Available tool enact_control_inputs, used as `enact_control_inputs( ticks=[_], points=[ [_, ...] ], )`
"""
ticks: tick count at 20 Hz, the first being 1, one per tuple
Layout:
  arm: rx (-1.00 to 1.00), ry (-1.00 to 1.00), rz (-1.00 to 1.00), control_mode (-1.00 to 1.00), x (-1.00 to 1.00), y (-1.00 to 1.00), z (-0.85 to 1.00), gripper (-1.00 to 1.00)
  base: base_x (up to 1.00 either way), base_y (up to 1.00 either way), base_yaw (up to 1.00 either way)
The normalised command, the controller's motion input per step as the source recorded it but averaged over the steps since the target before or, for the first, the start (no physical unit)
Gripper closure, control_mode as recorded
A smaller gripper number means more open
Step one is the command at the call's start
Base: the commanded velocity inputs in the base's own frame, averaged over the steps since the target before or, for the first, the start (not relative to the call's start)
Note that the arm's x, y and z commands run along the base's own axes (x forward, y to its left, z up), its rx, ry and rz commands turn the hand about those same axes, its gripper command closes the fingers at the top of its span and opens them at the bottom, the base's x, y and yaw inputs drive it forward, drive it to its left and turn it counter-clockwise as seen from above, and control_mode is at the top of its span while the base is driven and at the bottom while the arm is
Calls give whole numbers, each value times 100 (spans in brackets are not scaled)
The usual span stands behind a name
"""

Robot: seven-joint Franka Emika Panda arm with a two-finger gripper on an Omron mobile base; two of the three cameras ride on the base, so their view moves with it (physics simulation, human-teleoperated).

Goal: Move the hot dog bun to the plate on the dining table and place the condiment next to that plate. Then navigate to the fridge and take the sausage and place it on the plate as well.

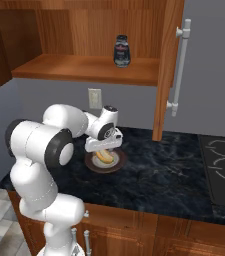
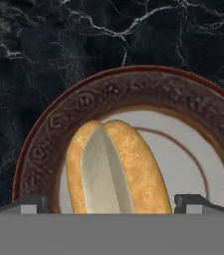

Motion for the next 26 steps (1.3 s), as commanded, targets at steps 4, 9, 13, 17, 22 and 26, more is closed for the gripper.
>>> enact_control_inputs(
  ticks=[4,9,13,17,22,26],
  points=[
    [0,0,0,-100,-22,0,-17,-100,0,0,0],
    [0,0,0,-100,3,0,-29,-100,0,0,0],
    [-3,0,0,-100,23,0,-42,-100,0,0,0],
    [-4,-1,0,-100,14,0,-33,-100,0,0,0],
    [-8,-14,0,-100,-47,4,10,100,0,0,0],
    [-8,-13,-5,-100,-64,30,62,100,0,0,0]
  ],
)
